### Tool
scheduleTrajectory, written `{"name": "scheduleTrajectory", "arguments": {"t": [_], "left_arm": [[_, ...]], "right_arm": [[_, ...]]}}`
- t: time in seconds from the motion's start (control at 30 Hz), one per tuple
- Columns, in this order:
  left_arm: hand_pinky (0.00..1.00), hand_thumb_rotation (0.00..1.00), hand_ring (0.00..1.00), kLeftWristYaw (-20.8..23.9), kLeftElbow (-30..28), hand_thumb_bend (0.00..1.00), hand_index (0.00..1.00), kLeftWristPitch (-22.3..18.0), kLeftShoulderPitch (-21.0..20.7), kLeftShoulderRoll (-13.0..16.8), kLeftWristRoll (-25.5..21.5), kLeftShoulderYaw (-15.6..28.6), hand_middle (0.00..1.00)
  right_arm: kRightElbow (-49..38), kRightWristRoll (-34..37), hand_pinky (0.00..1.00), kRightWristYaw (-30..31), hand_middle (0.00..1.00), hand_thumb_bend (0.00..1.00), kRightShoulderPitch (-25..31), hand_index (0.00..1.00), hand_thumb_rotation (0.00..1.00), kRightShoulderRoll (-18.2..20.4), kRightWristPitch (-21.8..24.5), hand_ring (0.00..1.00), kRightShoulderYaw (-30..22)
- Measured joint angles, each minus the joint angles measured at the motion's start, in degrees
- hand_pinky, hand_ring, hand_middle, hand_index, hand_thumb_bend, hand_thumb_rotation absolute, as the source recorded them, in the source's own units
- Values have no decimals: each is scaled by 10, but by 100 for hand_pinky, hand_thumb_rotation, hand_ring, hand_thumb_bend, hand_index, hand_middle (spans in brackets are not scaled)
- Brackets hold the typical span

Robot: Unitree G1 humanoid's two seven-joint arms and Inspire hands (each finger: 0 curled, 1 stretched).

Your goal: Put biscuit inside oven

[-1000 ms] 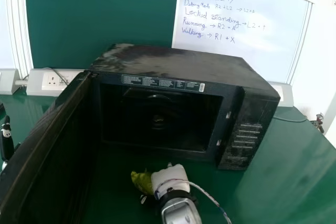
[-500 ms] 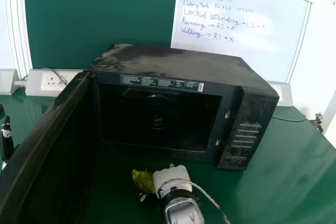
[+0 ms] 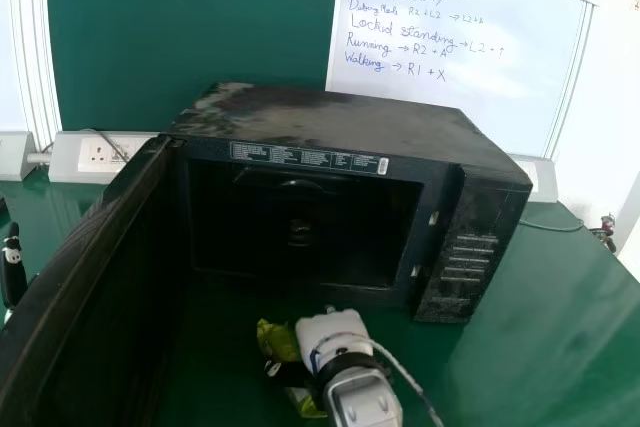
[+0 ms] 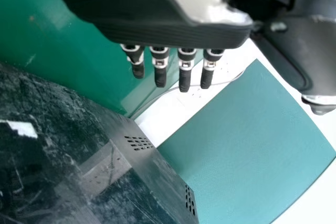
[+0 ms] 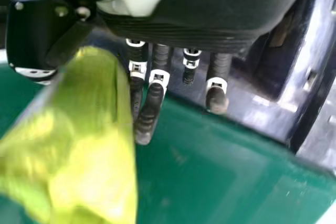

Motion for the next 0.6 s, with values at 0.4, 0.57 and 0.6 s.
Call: {"name": "scheduleTrajectory", "arguments": {"t": [0.4, 0.57, 0.6], "left_arm": [[66, 0, 73, 1, 0, 64, 78, 0, -1, 0, 1, -1, 77], [66, 0, 73, 0, 0, 62, 78, 0, -1, 0, 1, -2, 76], [65, 0, 72, 0, 0, 63, 78, 0, -1, 0, 1, -3, 76]], "right_arm": [[-13, 12, 6, 13, 23, 75, -43, 70, 0, -7, 0, 12, -20], [-14, 12, 6, 19, 24, 76, -48, 70, 0, -7, 0, 12, -21], [-14, 12, 6, 20, 24, 75, -49, 70, 0, -7, 0, 12, -21]]}}
